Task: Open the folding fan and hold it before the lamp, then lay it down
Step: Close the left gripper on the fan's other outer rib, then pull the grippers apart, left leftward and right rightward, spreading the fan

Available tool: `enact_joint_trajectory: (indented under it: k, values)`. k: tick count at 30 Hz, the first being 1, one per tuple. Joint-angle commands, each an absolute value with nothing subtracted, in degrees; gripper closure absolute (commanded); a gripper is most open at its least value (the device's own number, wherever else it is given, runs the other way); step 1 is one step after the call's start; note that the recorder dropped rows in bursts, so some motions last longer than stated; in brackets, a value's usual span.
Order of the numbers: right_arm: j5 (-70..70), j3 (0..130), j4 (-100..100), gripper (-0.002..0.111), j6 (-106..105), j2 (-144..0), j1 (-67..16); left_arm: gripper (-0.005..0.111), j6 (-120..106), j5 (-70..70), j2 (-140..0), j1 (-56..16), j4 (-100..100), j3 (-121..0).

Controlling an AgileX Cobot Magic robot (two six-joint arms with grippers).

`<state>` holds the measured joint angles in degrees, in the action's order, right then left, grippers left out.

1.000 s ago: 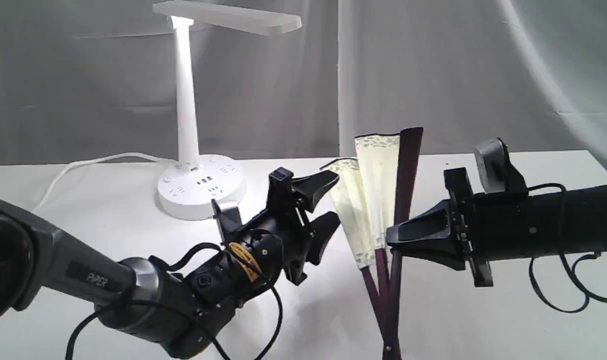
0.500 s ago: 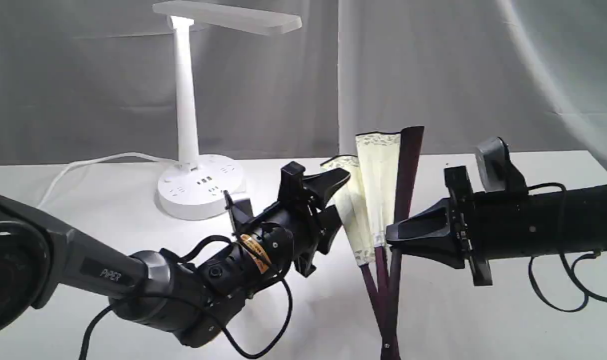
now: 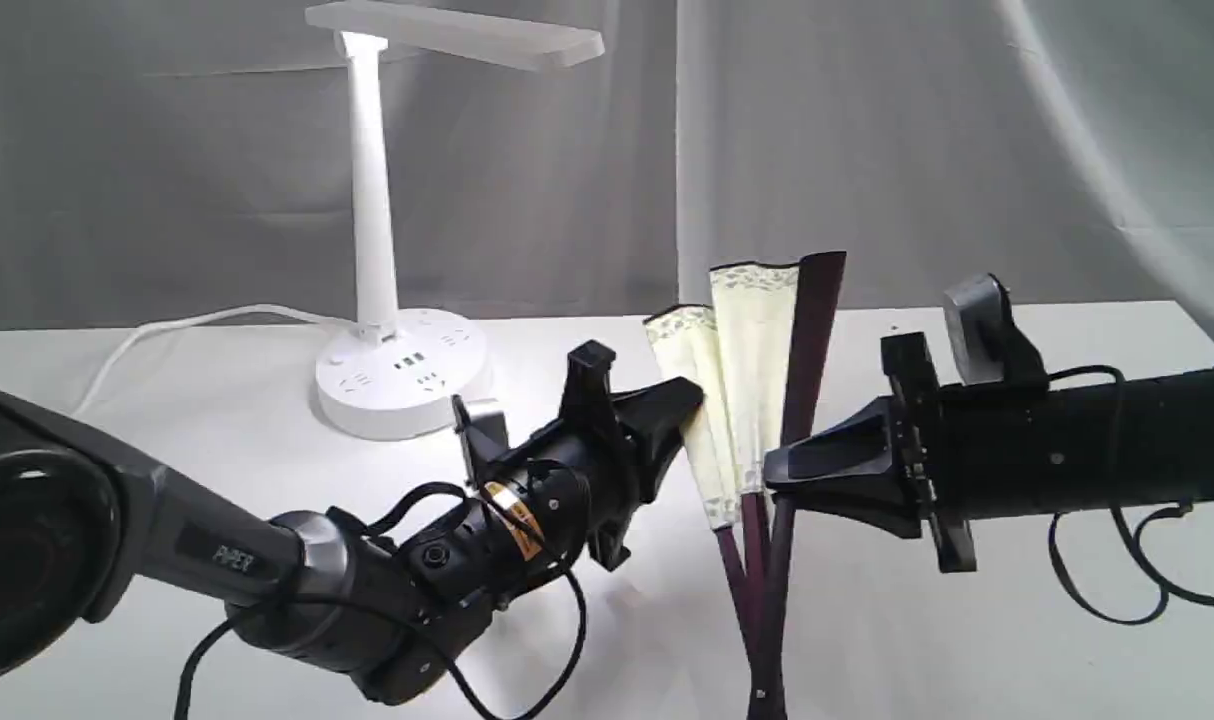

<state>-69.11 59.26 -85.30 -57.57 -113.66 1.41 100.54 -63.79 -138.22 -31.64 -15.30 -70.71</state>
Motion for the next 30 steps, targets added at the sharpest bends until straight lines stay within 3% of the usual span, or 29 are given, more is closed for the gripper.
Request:
enact_joint_trajectory:
  k: [1, 5, 8, 12, 17, 23, 30]
  values:
    - [-69.96, 59.14, -85.74, 0.108, -58.2, -113.25, 0.68, 0.083, 100.01, -64.63, -138.07, -31.96, -15.56, -70.94]
    - [-69.96, 59.14, -85.74, 0.108, -58.2, -113.25, 0.68, 0.07, 100.01, -67.88, -138.07, -31.96, -15.56, -70.94]
    - [-69.96, 59.14, -85.74, 0.108, -58.2, -113.25, 0.68, 0.068, 100.01, -68.84, -138.07, -31.96, -15.56, -70.94]
    - [-69.96, 59.14, -85.74, 0.108, -58.2, -113.25, 0.68, 0.08, 100.13, -68.73, -138.07, -31.96, -15.68, -70.82]
    - [-69.96, 59.14, -86.25, 0.108, -58.2, -113.25, 0.67, 0.107, 100.13, -68.73, -138.07, -31.96, -17.25, -70.82]
    - [-69.96, 59.14, -87.81, 0.107, -58.2, -113.25, 0.67, 0.107, 100.37, -69.96, -138.07, -31.96, -21.29, -70.82]
    - [-69.96, 59.14, -87.46, 0.082, -58.2, -113.25, 0.67, 0.107, 103.63, -69.96, -138.07, -31.03, -20.37, -70.82]
